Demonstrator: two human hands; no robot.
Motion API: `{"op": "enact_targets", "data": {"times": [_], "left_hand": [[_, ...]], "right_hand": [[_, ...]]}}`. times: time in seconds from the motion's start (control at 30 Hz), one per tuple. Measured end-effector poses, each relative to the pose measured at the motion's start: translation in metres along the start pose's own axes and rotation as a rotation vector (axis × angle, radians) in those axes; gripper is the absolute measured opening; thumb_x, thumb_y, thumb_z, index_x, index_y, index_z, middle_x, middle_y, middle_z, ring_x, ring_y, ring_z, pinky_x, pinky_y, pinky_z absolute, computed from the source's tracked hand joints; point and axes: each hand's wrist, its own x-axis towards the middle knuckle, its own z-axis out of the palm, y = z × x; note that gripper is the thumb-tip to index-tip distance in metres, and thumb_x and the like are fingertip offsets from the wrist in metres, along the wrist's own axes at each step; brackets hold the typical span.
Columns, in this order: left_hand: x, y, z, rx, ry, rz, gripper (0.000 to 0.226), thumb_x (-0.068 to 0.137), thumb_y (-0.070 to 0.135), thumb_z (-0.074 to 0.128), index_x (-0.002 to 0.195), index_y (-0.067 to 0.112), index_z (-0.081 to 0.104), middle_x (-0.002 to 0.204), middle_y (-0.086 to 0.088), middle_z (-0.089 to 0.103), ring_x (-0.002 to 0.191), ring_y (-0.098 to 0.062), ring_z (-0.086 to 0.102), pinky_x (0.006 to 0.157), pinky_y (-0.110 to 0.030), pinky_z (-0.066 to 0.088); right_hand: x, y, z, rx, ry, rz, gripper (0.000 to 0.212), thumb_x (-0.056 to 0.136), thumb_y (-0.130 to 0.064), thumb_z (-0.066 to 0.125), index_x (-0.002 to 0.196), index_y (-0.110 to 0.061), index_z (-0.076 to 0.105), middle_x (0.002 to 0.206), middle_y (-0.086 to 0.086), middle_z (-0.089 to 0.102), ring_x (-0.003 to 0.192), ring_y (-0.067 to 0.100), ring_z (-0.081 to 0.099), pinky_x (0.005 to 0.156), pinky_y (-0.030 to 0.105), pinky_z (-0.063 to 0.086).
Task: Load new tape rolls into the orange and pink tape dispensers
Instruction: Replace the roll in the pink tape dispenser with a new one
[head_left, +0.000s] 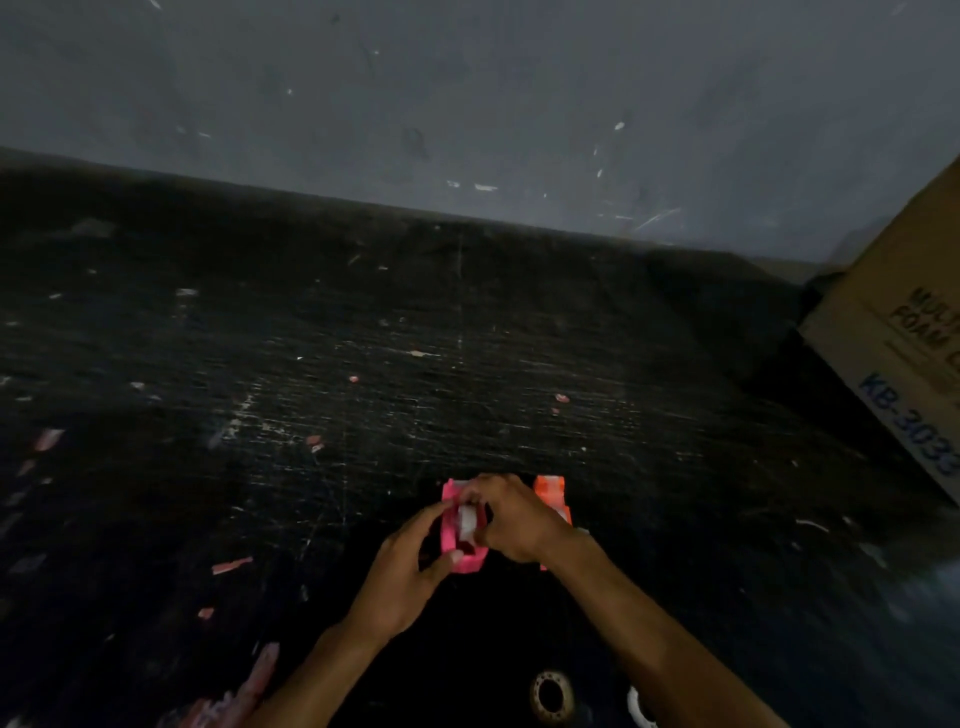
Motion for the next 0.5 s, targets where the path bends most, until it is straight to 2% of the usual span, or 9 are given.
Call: {"op": "enact_targets", "data": {"times": [0.1,0.2,0.27,0.37,0.43,0.5], "left_hand": [[0.001,0.001,-0.003,0.082,-0.054,0.050,0.053,0.082,0.029,0.066,0.125,0.047,0.042,0.124,0.017,0.061,0.111,0.007,0.055,0.095,-0.028,0.050],[0.004,-0.001,-0.006,0.187,-0.085,0.093,0.052,0.083,0.031,0.065,0.130,0.037,0.044,0.132,0.010,0.057,0.115,-0.003,0.055,0.095,-0.029,0.050],[0.005,-0.003,-0.006,0.238,-0.084,0.122,0.053,0.083,0.029,0.065,0.132,0.035,0.045,0.132,0.014,0.054,0.118,-0.006,0.054,0.097,-0.024,0.047],[0.006,-0.001,-0.008,0.320,-0.097,0.185,0.053,0.084,0.029,0.063,0.131,0.044,0.042,0.130,0.022,0.048,0.119,-0.001,0.050,0.096,-0.016,0.041],[0.008,0.000,-0.010,0.342,-0.118,0.205,0.056,0.084,0.027,0.063,0.132,0.043,0.042,0.137,0.014,0.051,0.123,-0.004,0.049,0.100,-0.020,0.042],[0.009,0.001,-0.011,0.369,-0.132,0.215,0.058,0.084,0.026,0.064,0.134,0.041,0.041,0.142,0.009,0.049,0.127,-0.008,0.048,0.103,-0.025,0.043]], "right_hand": [[0.005,0.000,0.001,0.033,-0.026,0.060,0.021,0.076,-0.002,0.070,0.094,-0.013,0.069,0.102,0.011,0.071,0.094,0.022,0.066,0.084,0.037,0.055],[0.007,0.005,0.002,0.168,-0.035,0.105,0.023,0.076,0.002,0.069,0.095,-0.011,0.070,0.101,0.012,0.073,0.087,0.015,0.066,0.079,0.028,0.055],[0.007,0.010,0.002,0.265,-0.008,0.127,0.022,0.079,0.006,0.065,0.096,-0.006,0.071,0.102,0.015,0.074,0.085,0.012,0.064,0.078,0.024,0.053],[0.010,0.018,0.004,0.217,0.040,0.133,0.016,0.084,0.000,0.060,0.089,-0.005,0.074,0.091,0.015,0.075,0.079,0.013,0.063,0.076,0.032,0.053],[0.013,0.020,0.006,0.175,0.071,0.145,0.014,0.083,-0.002,0.061,0.081,-0.004,0.074,0.081,0.014,0.073,0.073,0.012,0.060,0.074,0.036,0.052],[0.016,0.023,0.006,0.220,0.090,0.146,0.010,0.082,0.000,0.064,0.079,-0.003,0.073,0.085,0.018,0.074,0.075,0.016,0.062,0.076,0.038,0.053]]}}
